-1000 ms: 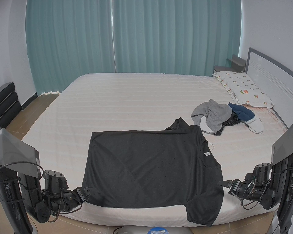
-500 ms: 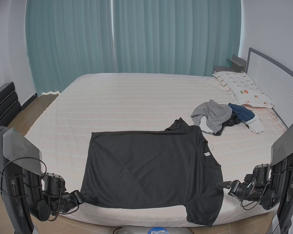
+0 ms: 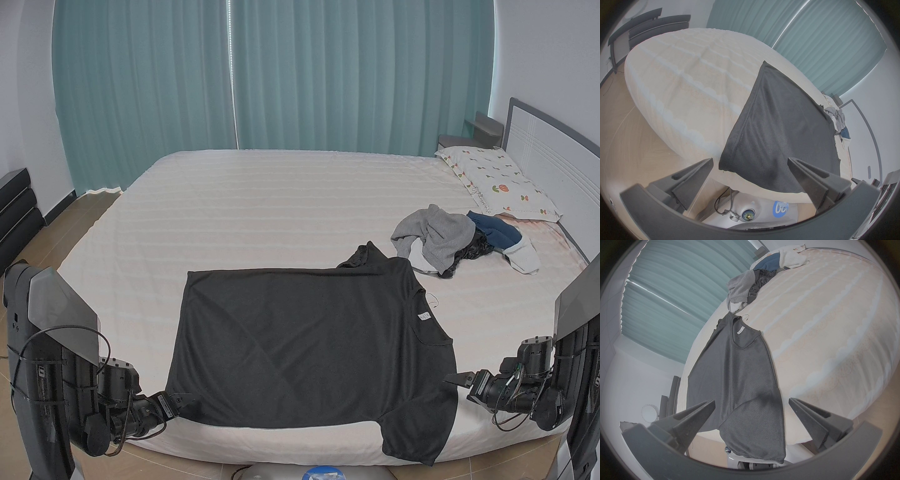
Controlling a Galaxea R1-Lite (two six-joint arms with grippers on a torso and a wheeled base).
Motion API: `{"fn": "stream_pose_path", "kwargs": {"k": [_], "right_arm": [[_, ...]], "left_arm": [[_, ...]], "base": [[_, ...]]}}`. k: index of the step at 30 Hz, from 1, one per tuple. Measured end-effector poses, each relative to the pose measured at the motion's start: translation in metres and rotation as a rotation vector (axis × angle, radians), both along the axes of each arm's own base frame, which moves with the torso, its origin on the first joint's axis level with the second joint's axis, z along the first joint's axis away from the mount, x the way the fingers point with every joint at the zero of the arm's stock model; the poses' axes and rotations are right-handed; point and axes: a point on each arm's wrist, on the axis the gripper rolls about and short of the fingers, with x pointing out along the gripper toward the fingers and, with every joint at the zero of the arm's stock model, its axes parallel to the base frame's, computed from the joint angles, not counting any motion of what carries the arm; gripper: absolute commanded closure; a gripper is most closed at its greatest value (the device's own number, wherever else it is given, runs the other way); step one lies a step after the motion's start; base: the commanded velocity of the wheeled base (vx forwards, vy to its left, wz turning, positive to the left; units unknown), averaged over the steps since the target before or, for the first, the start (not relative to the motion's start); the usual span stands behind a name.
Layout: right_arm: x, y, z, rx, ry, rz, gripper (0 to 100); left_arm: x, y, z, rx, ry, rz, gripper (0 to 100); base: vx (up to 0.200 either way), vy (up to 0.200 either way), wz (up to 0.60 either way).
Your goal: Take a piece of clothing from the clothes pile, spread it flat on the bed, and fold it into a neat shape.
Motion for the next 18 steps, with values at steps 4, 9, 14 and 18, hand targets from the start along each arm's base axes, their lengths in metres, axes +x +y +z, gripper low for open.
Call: {"fn": "stream_pose_path", "kwargs": {"k": [4,9,14,18], "right_arm": [[-0.0001,0.0007,-0.0001,0.0,0.001,0.003,0],[-0.0001,0.0008,-0.0008,-0.002,0.003,0.004,0],[-0.0002,0.0008,-0.0012,-0.002,0.005,0.003,0],[-0.0002,0.0007,-0.0015,-0.006,0.005,0.004,0]], "left_arm": [[-0.0005,-0.0007,-0.0023,0.001,0.011,-0.003,100],[-0.0007,-0.0001,-0.0034,0.007,0.015,0.007,100],[-0.0005,0.0028,-0.0048,0.051,0.016,0.061,100],[-0.0006,0.0031,-0.0054,0.056,0.018,0.067,100]], "base": [[0.0,0.0,0.0],[0.0,0.0,0.0],[0.0,0.0,0.0],[0.0,0.0,0.0]]}}
